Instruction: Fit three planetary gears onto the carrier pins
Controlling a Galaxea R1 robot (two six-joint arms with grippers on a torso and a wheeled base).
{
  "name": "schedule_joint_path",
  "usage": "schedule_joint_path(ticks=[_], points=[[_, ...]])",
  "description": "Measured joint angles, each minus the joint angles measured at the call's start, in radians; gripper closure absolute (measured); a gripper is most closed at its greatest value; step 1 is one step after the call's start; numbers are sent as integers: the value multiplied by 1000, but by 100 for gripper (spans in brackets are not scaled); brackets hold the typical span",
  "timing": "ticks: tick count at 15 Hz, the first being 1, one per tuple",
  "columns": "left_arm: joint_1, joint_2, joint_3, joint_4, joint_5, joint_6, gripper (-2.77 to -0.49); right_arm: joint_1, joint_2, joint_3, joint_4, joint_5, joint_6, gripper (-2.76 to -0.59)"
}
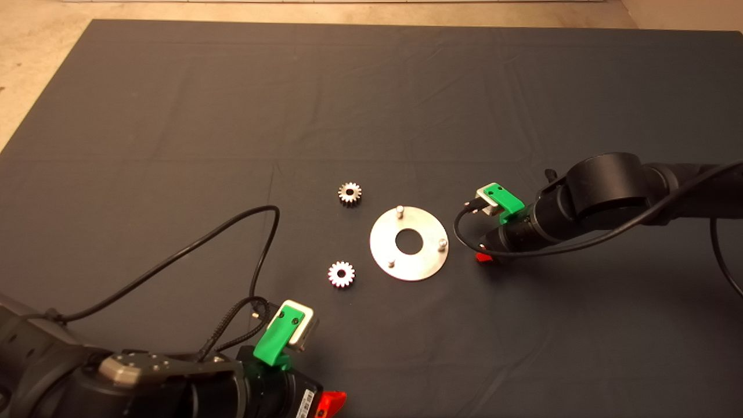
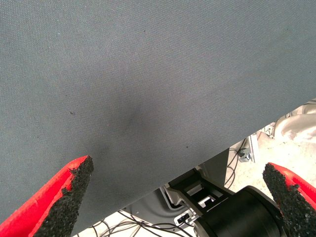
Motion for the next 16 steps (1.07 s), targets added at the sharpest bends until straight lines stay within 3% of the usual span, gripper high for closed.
schedule_joint_path(ticks=[5, 7, 9, 13, 16], points=[[0, 0, 0, 0, 0, 0, -248, 0, 0, 29, 0, -3, 14, -110], [0, 0, 0, 0, 0, 0, -248, 0, 2, 55, 19, 1, 30, -107], [0, -1, 0, 0, 0, 0, -248, 8, 15, 55, 32, -3, 37, -105], [0, -3, 0, 0, 0, 0, -248, 68, 26, 66, 58, -1, 37, -102], [0, -3, 0, 0, 0, 0, -248, 133, 27, 73, 81, -3, 61, -102]])
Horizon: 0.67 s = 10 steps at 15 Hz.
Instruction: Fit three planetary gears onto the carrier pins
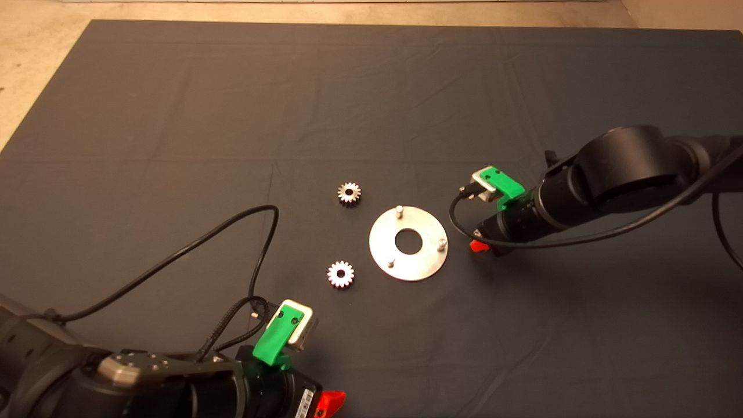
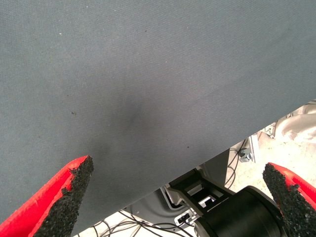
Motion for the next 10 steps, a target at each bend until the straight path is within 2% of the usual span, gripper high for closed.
schedule_joint_path(ticks=[2, 5, 9, 10], points=[[0, 0, 0, 0, 0, 0, -248, 26, 23, 1, 0, 3, 21, -101], [0, 0, 0, 0, 0, 0, -248, 19, 53, 7, 14, 58, 44, -101], [0, 0, 0, 0, 0, 0, -248, 20, 88, 9, 14, 73, 58, -102], [0, 0, 0, 0, 0, 0, -248, 19, 89, 9, 15, 72, 58, -101]])
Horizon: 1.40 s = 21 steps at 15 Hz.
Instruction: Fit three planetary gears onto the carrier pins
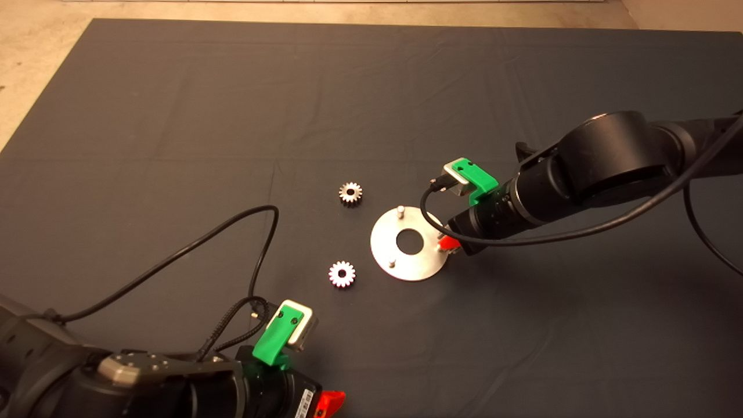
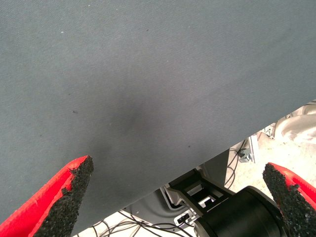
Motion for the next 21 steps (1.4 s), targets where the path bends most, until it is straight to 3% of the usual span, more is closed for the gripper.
schedule_joint_path(ticks=[7, 12, 21], points=[[0, 0, 0, 0, 0, -7, -248, -3, 0, -5, 1, -1, -3, -101], [0, 0, 0, 0, 0, -7, -248, -10, 20, -60, 2, -2, -4, -102], [0, 0, 0, 0, 0, -7, -248, -50, 45, -87, 2, -3, -5, -100]])
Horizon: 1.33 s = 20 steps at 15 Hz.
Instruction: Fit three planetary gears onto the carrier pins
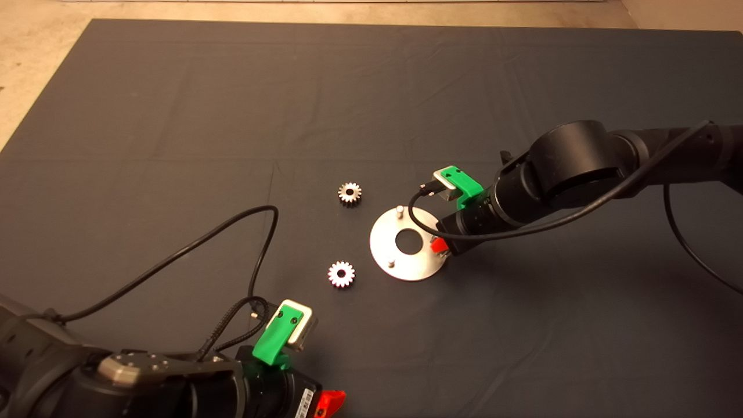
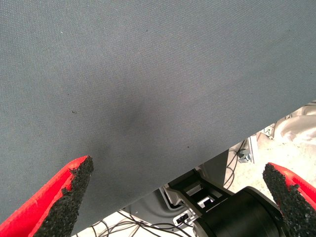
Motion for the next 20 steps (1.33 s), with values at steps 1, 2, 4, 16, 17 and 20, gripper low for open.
schedule_joint_path(ticks=[1, 2, 4, 16, 17, 20], points=[[0, 0, 0, 0, 0, 0, -248, -1, 0, 0, 0, -1, 0, -100], [0, 0, 0, 0, 0, 0, -248, -4, 0, 0, 0, -3, 0, -101], [0, 0, 0, 0, 0, 0, -248, -11, 0, 0, 0, -5, 0, -100], [0, -3, 0, 0, 0, 0, -248, -11, 0, 0, -11, -11, -37, -100], [0, -3, 0, 0, 0, 0, -248, -12, 0, 0, -11, -13, -37, -100], [0, -3, 0, 0, 0, 0, -248, -11, 0, 0, -11, -13, -37, -100]])
